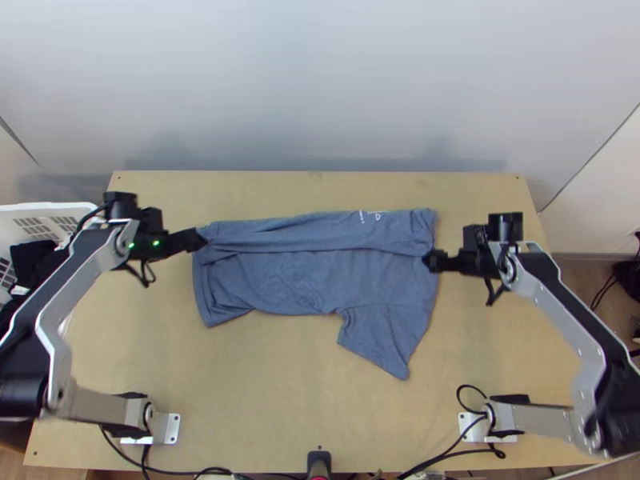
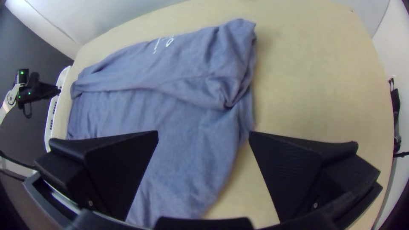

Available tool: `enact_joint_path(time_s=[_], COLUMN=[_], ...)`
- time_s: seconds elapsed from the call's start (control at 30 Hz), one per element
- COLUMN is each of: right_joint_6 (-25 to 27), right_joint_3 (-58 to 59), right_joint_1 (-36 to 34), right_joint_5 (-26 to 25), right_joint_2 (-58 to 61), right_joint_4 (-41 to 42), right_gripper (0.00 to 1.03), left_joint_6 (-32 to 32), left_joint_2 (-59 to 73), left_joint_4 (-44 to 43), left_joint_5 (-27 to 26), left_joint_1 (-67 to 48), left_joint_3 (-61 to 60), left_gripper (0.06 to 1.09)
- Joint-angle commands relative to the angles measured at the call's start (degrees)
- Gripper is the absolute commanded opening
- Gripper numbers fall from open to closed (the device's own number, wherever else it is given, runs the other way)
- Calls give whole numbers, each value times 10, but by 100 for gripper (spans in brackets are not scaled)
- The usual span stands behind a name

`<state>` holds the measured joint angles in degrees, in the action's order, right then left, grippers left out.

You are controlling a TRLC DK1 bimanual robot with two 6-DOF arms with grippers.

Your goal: Fold the t-shirt

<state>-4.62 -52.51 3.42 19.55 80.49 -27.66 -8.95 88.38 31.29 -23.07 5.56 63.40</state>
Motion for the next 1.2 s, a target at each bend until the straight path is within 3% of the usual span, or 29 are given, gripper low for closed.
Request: enact_joint_path(time_s=[0.0, 0.27, 0.47, 0.63, 0.93, 1.17], right_joint_6=[12, 14, 15, 13, 26, 45], right_joint_3=[56, 96, 111, 133, 136, 133], right_joint_1=[32, 50, 69, 80, 179, 229], right_joint_5=[26, 26, 26, 26, 26, 24], right_joint_2=[-108, -162, -209, -197, -206, -208], right_joint_4=[-94, -134, -149, -146, -223, -234], right_gripper=[99, 99, 99, 99, 99, 99], left_joint_6=[31, 106, 93, 68, 17, -18], left_joint_2=[-116, -214, -234, -241, -214, -198], left_joint_4=[88, 210, 240, 214, 118, 76], left_joint_5=[-47, -32, -14, -11, -11, -8], left_joint_1=[9, 2, 2, -4, -20, -28], left_joint_3=[-82, -147, -207, -234, -253, -248], left_gripper=[104, 103, 104, 104, 104, 104])
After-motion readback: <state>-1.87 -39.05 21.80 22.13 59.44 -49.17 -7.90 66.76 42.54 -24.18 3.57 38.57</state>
